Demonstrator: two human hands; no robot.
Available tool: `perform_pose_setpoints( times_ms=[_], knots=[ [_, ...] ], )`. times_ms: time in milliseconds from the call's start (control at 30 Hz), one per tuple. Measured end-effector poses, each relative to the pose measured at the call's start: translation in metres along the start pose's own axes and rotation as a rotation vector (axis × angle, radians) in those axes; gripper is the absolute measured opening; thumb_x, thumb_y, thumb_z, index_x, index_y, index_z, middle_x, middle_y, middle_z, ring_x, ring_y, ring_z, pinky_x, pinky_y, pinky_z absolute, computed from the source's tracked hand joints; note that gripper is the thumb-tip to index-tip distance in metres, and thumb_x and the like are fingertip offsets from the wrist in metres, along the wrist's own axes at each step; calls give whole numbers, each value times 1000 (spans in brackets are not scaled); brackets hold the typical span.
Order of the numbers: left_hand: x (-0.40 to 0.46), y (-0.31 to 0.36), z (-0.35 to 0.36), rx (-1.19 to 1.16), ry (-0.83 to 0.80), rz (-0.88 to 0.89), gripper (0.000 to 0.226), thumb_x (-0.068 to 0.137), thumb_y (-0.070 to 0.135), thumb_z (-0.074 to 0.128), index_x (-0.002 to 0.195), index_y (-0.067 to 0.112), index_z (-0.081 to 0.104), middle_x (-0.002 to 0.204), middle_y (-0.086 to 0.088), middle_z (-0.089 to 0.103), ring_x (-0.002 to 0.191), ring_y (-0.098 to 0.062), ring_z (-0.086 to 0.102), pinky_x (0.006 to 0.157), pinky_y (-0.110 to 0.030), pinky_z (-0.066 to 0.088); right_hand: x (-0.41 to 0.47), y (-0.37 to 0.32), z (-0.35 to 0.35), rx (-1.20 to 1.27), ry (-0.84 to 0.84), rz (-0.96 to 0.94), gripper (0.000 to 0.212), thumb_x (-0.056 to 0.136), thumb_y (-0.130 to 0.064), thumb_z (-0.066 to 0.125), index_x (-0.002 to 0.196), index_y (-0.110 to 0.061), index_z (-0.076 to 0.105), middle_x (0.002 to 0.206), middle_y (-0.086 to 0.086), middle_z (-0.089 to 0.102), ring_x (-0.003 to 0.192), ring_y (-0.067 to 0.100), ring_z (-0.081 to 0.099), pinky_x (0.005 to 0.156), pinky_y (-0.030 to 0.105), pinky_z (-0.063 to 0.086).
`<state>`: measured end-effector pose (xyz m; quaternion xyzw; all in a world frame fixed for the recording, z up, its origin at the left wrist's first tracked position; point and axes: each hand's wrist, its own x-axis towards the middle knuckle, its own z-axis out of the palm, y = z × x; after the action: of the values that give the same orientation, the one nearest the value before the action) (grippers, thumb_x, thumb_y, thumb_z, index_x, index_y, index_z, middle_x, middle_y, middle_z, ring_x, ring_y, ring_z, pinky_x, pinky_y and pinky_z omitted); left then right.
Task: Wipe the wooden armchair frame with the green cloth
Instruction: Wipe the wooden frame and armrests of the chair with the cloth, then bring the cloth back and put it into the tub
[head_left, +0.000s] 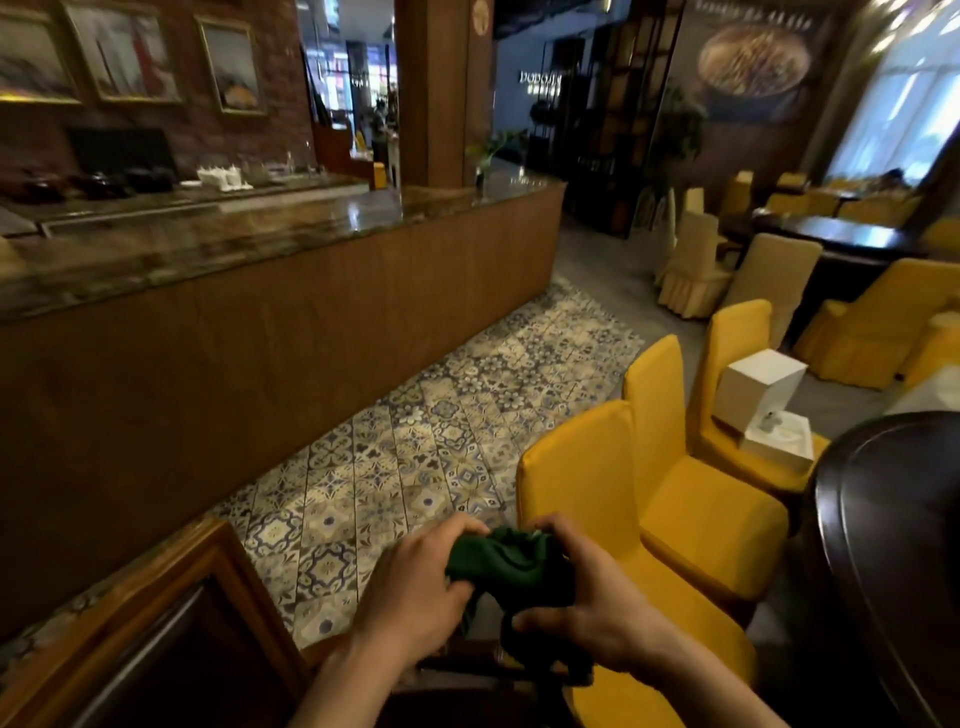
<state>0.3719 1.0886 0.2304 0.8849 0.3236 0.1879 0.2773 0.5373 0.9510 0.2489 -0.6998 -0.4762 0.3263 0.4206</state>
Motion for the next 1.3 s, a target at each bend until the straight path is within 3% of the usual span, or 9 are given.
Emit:
perform_pose_setpoints(
  times_ms=[167, 333, 433, 833, 1167, 1300],
  knots=[
    [5, 27, -64, 105, 60, 126, 45, 81, 14, 72, 109, 46, 58, 102, 28, 65, 89, -1, 60, 71, -30, 51, -3, -46, -30, -417, 114, -195, 30, 79, -11, 73, 103, -25, 62, 95, -4, 73, 86, 13, 68, 73, 42, 56],
    [1, 49, -101, 211, 89, 129, 41, 83, 16, 75, 107, 45, 60, 100, 27, 64, 86, -3, 60, 64, -26, 42, 8, -90, -49, -664, 143, -370, 23, 83, -13, 69, 100, -25, 60, 94, -3, 69, 80, 18, 60, 65, 39, 52],
    [-8, 65, -118, 260, 141, 90, 41, 82, 15, 73, 107, 45, 60, 105, 23, 66, 91, -9, 63, 68, -36, 51, 14, -107, -59, -714, 147, -485, 23, 82, -11, 70, 97, -24, 60, 94, 0, 69, 78, 22, 61, 62, 38, 51],
    [-91, 122, -153, 471, 368, -185, 43, 81, 10, 74, 103, 42, 55, 102, 19, 63, 93, -16, 63, 67, -35, 44, 21, -160, -54, -649, -36, -766, 32, 78, -4, 68, 96, -28, 58, 101, -1, 68, 87, 26, 65, 67, 42, 55],
    [-273, 141, -221, 671, 537, -511, 42, 78, 12, 73, 103, 41, 55, 102, 16, 66, 93, -16, 65, 75, -42, 52, -43, -242, 78, -446, -327, -1054, 32, 80, -7, 70, 94, -31, 53, 104, -5, 64, 90, 22, 65, 64, 31, 49],
    [-385, 167, -243, 722, 657, -670, 38, 77, 17, 76, 102, 39, 58, 105, 16, 69, 96, -19, 67, 76, -41, 53, -117, -292, 144, -370, -453, -1203, 36, 79, -4, 70, 91, -32, 51, 105, -2, 65, 92, 27, 65, 73, 43, 57]
  ],
)
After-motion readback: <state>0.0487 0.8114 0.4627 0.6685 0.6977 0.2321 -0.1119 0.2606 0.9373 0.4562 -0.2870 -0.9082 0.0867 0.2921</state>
